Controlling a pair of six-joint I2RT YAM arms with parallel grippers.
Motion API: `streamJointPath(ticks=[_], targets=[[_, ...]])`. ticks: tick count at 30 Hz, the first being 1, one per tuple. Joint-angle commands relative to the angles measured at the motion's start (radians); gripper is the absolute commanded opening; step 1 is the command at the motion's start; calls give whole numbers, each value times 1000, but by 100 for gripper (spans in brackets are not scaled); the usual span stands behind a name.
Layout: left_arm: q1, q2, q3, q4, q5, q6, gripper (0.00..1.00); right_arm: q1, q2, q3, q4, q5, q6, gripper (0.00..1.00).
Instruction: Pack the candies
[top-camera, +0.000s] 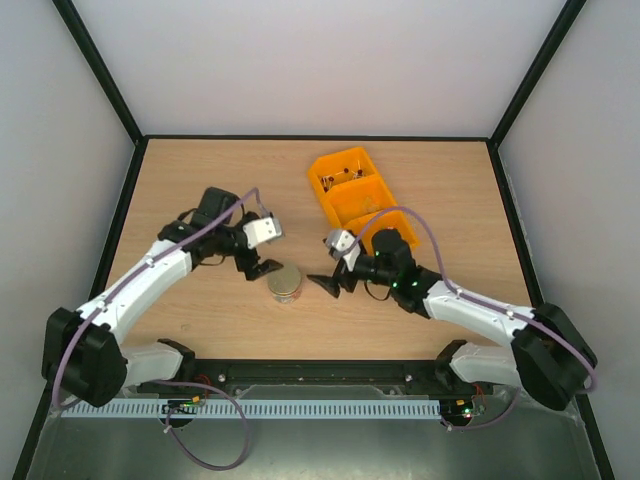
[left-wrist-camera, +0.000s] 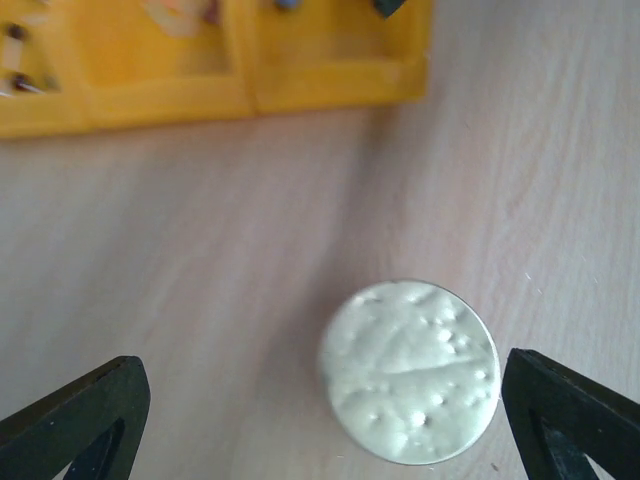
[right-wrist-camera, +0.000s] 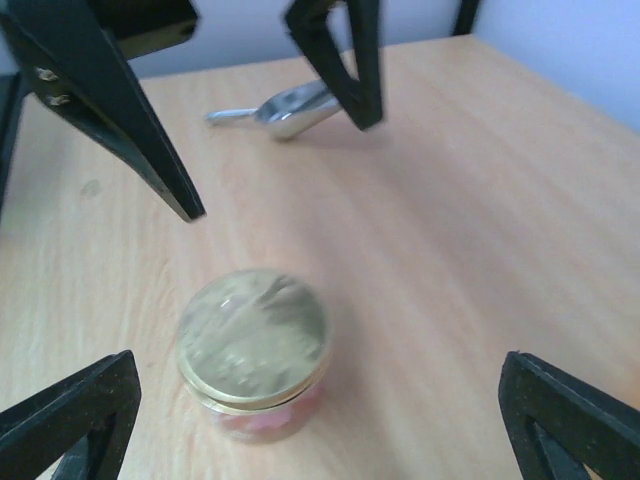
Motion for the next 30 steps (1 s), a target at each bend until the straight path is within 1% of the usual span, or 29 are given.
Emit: streamJointPath(ticks=[1,6,10,15,19,22,25,27,30], targets=[[63,-36,119,-87,13,-150,99,-56,-95,112,-158,116,93,99],[146,24,284,-132,-88,-345,99,-147,-149,227,-298,205,132,99],[284,123,419,-226,-71,-436,99,-259,-171,297,-395,243,196,99],[496,198,470,-226,-16,-537,99,-411,-200,317,-479,244,262,99],[608,230,468,-193,-35,-578,99,-559,-207,312,-538,208,326,99],[632,224,439,-147,-85,-592,99,-667,-200,307,-579,155,383,99],[634,211,396,-111,-122,-594,99,-742,-198,277,-586,129,431,99],[633,210,370,-93,-140,-607,99,-770,-200,258,-579,115,443,99],[634,209,344,-81,-150,-629,99,-775,-210,236,-566,124,453,99]])
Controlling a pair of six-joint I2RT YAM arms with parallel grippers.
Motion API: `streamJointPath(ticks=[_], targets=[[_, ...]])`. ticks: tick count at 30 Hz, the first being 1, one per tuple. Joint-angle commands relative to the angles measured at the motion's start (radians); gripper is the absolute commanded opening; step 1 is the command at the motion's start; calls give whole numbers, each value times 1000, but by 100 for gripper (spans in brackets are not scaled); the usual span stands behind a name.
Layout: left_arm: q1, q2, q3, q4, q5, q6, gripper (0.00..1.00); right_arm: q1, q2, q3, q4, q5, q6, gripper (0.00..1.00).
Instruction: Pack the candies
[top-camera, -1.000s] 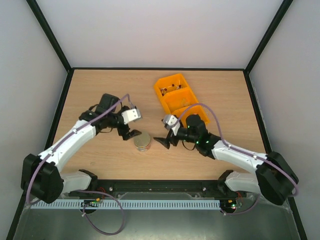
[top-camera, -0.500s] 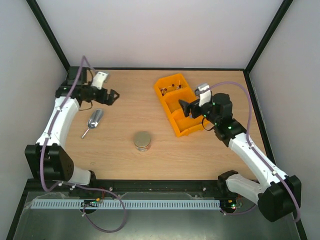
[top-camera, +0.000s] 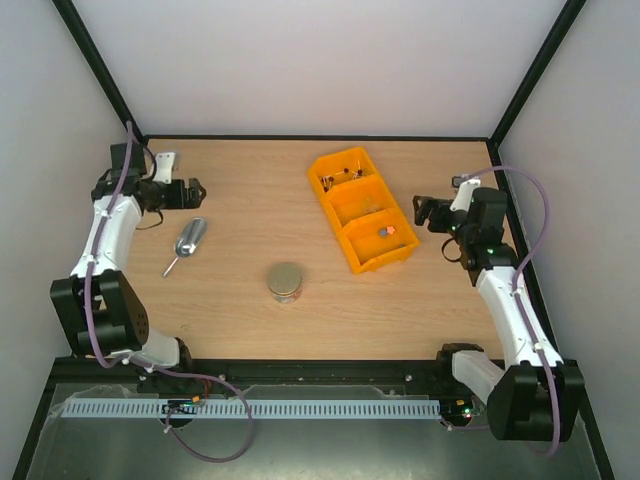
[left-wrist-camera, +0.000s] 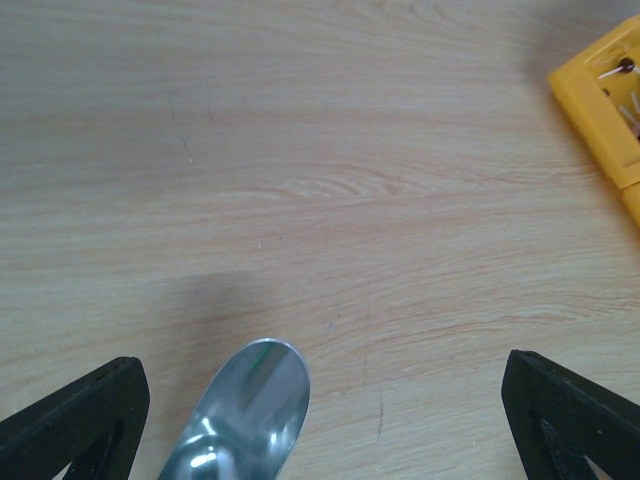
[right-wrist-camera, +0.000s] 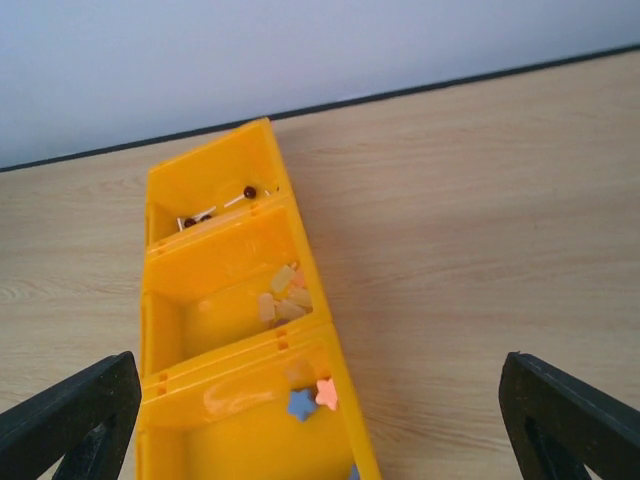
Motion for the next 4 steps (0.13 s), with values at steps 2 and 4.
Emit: streamJointPath(ticks=[2,4], targets=[[-5,-39,-66,56,-40,-60,99,-9,-30,-42,-19,-33,54,99],[-8,-57,-83,78,-60,-69,99,-9,-37,-48,-23,-31,44,99]])
